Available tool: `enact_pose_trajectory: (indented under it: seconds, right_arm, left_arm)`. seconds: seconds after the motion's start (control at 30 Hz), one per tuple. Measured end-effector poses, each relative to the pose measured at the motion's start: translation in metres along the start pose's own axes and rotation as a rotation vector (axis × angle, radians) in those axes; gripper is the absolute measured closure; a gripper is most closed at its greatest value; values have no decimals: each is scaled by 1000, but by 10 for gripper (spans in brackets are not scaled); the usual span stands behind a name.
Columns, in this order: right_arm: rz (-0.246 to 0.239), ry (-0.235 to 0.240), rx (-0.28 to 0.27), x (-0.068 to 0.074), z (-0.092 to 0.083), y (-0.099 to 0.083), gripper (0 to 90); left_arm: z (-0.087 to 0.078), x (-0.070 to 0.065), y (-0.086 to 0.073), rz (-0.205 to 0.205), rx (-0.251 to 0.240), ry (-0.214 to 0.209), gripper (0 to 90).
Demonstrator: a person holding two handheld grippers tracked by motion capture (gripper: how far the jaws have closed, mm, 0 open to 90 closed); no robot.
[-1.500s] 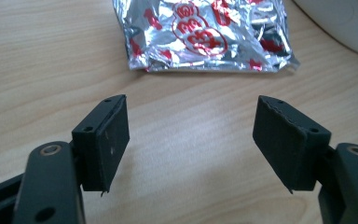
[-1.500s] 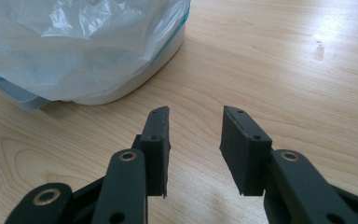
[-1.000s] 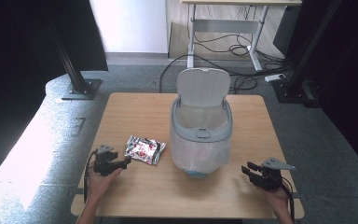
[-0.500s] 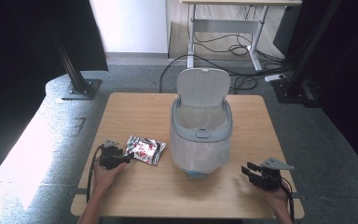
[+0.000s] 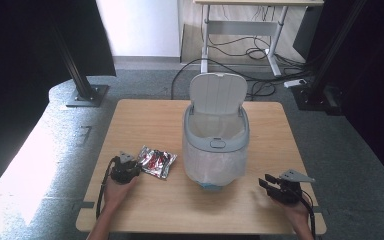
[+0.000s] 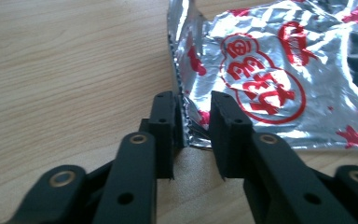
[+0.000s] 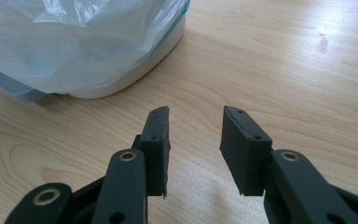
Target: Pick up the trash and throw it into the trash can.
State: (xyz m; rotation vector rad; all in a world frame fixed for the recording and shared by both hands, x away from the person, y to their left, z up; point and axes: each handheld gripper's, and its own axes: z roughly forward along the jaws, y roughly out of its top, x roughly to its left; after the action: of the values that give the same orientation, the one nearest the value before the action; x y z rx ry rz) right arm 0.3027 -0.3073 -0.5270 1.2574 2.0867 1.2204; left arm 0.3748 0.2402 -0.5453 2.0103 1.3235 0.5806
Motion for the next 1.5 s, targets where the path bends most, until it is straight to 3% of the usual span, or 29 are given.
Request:
enact_pose_trajectory:
  seconds: [0.2,0.27,0.43,0.73,0.87,1.13,1.5]
  right_arm:
    - [-8,-3,2,0,0,0,618]
    - [-8,-6,2,0,0,0,618]
    - [-7,-10,0,-2,-1,-1,618]
    - [-8,-13,1,-3,-1,-1,618]
    - [-10,-14,1,-4,-2,-1,618]
    - [-2,-17,3,-6,-2,-2,618]
    - [-1,-24,25,-9,1,-6,616]
  left_arm:
    - [-1,-1,-1,-7,-2,-12,845]
    - [-2,1,-1,-45,-5,-42,853]
    - [-7,6,-2,-77,-15,-75,860]
    - [-40,19,-1,-154,-110,-152,869]
    - [-53,29,-2,-214,-155,-199,872]
    - [-68,31,-2,-237,-189,-215,874]
    - [-84,26,-4,-237,-206,-234,874]
